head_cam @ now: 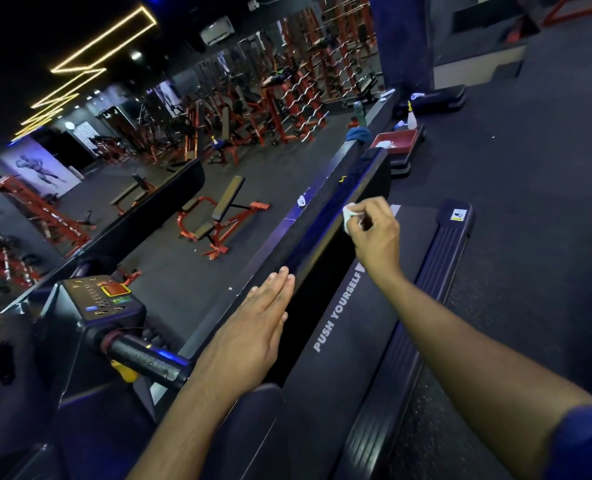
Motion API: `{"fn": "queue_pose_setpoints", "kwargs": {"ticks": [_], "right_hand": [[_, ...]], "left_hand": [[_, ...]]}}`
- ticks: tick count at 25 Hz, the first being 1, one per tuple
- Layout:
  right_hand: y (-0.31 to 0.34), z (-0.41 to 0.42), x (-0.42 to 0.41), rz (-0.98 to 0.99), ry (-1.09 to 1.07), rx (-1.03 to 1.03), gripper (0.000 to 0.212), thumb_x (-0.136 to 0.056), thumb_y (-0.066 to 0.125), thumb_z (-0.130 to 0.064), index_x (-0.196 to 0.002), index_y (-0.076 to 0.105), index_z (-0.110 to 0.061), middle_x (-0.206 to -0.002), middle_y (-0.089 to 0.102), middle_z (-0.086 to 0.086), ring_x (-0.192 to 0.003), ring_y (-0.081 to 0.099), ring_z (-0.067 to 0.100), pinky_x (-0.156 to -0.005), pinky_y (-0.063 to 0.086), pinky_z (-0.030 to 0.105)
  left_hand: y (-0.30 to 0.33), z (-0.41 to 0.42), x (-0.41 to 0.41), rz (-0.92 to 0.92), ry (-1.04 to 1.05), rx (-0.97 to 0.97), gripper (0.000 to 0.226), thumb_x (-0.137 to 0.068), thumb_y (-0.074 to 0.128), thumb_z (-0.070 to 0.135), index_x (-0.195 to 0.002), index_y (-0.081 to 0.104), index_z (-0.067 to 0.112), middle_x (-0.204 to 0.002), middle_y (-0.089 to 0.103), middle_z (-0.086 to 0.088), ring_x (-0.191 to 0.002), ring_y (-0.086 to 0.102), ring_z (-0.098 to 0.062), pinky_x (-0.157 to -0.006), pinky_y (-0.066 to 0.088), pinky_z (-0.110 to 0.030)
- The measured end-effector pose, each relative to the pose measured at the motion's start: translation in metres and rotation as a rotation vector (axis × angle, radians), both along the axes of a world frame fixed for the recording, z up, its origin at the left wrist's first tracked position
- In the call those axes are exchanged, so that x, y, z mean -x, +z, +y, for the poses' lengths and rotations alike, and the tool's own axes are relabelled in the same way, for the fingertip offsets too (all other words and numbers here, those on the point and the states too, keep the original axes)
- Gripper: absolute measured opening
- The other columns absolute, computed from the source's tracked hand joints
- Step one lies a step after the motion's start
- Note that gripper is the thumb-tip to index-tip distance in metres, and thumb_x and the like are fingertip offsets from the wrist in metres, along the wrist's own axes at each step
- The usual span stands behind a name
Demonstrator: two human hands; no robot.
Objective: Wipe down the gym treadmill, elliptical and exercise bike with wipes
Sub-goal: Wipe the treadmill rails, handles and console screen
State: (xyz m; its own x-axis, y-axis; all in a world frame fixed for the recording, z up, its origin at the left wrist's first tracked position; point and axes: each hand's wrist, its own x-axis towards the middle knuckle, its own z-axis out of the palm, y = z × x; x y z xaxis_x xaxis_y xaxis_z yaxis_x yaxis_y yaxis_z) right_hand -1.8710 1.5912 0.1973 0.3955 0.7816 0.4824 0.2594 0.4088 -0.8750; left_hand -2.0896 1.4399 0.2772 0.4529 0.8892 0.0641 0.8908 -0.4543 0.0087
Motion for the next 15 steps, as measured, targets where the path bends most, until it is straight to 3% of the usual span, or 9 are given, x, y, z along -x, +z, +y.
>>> {"fn": "queue_pose_setpoints", "kwargs": {"ticks": [3,7,11,15], "right_hand": [[0.001,0.015,-0.015,0.123,-0.032,0.069,0.016,-0.083,0.063,-0.005,-0.089,0.07,-0.018,-0.094,0.062,-0.001,-0.077,0.057,0.009,-0.069,0.045,0.023],[-0.032,-0.024,-0.017,0.307,-0.002,0.181,0.024,-0.086,0.065,-0.001,-0.092,0.072,-0.024,-0.095,0.068,0.0,-0.078,0.06,0.007,-0.069,0.048,0.016],[-0.082,-0.056,-0.024,0.312,0.111,0.284,0.025,-0.089,0.065,0.001,-0.09,0.073,-0.022,-0.093,0.068,-0.001,-0.075,0.061,0.01,-0.068,0.052,0.022],[-0.074,-0.027,-0.028,0.319,0.119,0.222,0.024,-0.089,0.065,0.004,-0.095,0.075,-0.017,-0.104,0.066,-0.002,-0.089,0.068,0.009,-0.078,0.058,0.027]], "left_hand": [[0.003,-0.001,-0.001,-0.033,0.007,0.022,0.061,-0.102,0.017,0.041,-0.161,0.018,0.025,-0.167,0.007,0.015,-0.153,0.004,0.005,-0.123,0.001,-0.016],[0.019,0.013,-0.016,-0.071,0.043,-0.063,0.057,-0.103,0.03,0.042,-0.155,0.041,0.021,-0.161,0.034,0.011,-0.148,0.029,0.0,-0.122,0.007,-0.012],[0.03,0.063,-0.055,-0.045,-0.013,-0.042,0.054,-0.11,0.036,0.032,-0.161,0.021,0.023,-0.164,0.011,0.015,-0.148,0.006,0.008,-0.115,-0.008,-0.005],[0.016,0.106,-0.079,-0.046,-0.049,0.079,0.055,-0.111,0.032,0.03,-0.162,0.015,0.023,-0.169,0.006,0.012,-0.151,-0.001,0.006,-0.122,-0.002,-0.014]]}}
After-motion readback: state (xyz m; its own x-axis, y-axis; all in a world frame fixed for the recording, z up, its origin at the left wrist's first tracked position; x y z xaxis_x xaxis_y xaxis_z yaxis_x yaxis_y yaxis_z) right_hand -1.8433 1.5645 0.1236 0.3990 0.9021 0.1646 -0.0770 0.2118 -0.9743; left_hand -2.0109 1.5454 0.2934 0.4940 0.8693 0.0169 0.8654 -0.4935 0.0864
